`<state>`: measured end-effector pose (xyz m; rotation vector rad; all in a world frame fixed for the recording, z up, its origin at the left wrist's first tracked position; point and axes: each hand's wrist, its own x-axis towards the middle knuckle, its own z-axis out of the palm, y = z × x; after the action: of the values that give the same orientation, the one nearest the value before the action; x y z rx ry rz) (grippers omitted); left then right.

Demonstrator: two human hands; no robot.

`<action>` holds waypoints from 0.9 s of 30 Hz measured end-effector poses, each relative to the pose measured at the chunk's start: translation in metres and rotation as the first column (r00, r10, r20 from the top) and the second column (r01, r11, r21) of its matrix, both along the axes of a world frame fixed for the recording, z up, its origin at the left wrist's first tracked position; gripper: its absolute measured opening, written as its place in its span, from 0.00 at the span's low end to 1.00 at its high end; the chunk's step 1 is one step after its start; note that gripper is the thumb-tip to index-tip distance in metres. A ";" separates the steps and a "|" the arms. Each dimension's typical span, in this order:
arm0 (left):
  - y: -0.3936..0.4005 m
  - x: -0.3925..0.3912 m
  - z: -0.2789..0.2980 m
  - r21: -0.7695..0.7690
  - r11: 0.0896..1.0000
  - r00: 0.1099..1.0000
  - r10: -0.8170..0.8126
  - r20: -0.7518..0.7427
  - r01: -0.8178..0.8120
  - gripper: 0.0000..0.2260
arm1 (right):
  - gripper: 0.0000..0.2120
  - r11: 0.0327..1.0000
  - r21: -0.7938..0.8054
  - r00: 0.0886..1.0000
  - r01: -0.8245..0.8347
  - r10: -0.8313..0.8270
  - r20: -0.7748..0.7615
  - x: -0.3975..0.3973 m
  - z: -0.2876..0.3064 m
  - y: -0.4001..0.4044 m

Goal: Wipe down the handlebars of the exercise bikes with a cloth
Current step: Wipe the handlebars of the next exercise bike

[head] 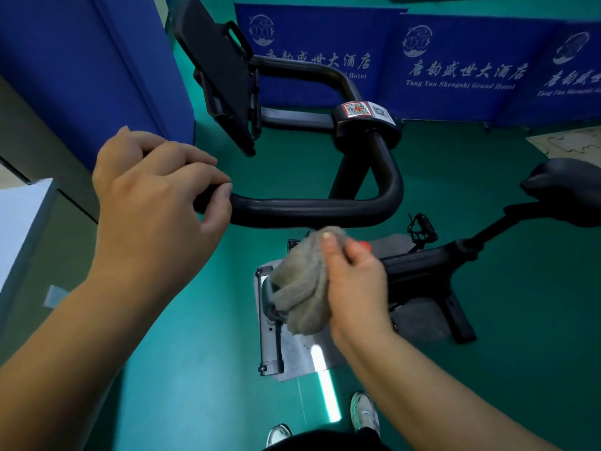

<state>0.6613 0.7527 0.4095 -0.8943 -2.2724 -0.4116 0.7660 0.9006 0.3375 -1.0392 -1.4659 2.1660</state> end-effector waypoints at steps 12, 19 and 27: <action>-0.023 0.002 0.010 0.118 0.992 0.990 -0.056 0.132 0.041 0.09 | 0.08 0.998 -0.055 0.998 -0.014 0.010 -0.068 -0.018 -0.002 -0.004; -0.033 -0.005 0.013 0.119 0.992 0.983 -0.064 0.175 0.043 0.09 | 0.06 0.943 -0.202 0.955 -0.265 0.227 -0.192 -0.043 -0.004 -0.051; -0.029 -0.006 0.013 0.165 0.985 0.956 -0.085 0.281 0.040 0.10 | 0.06 0.955 -0.194 0.959 -0.225 0.181 -0.220 -0.032 -0.004 -0.036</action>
<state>0.6549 0.7241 0.4221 -0.8730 -2.4335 -0.7841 0.7337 0.8645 0.3335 -0.7325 -1.3165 2.5404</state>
